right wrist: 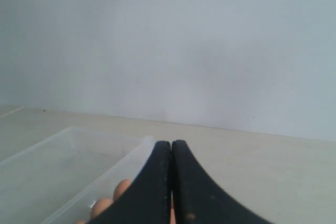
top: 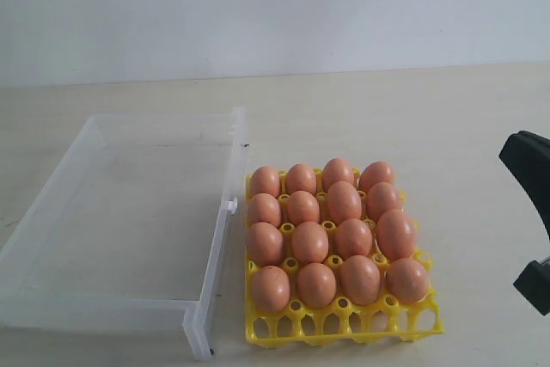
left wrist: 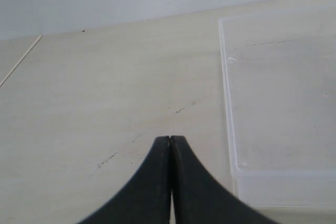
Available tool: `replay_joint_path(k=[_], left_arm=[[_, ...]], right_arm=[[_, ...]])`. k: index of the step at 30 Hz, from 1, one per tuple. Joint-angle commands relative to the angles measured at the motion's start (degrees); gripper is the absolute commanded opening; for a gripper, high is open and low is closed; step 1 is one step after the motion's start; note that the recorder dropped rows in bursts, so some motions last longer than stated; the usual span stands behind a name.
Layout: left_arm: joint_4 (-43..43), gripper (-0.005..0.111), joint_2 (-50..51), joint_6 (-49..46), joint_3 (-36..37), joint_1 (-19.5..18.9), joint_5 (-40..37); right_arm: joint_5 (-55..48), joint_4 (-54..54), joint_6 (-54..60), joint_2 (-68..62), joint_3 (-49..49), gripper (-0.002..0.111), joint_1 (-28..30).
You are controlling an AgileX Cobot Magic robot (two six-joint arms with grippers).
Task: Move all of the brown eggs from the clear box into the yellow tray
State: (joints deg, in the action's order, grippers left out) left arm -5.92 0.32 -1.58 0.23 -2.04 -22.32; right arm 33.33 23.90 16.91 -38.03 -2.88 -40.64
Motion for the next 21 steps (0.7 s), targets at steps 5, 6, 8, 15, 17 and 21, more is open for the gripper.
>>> replay_joint_path(k=[5,6,8,15,17,21], left_arm=[[0.14,0.0,-0.32,0.29,-0.23,0.33,0.52],[0.14,0.0,-0.32,0.29,-0.23,0.33,0.52],[0.14,0.0,-0.32,0.29,-0.23,0.33,0.52],[0.14,0.0,-0.32,0.29,-0.23,0.33,0.52],[0.14,0.0,-0.32,0.29,-0.23,0.33,0.52],[0.14,0.0,-0.32,0.29,-0.23,0.33,0.52]], right_arm=[[-0.98,-0.74,1.07,0.55,-0.47,0.0,0.16],[-0.98,-0.74,1.07,0.8,-0.47,0.0,0.16],[-0.98,-1.01,1.07,1.95,-0.47,0.0,0.3],[-2.34,1.3,7.61,8.15,-0.47,0.0,0.61],[-5.71,1.97,11.52,11.21,-0.47,0.0,3.06],[-14.29,4.87,11.65,20.85,-0.47,0.0,12.67]])
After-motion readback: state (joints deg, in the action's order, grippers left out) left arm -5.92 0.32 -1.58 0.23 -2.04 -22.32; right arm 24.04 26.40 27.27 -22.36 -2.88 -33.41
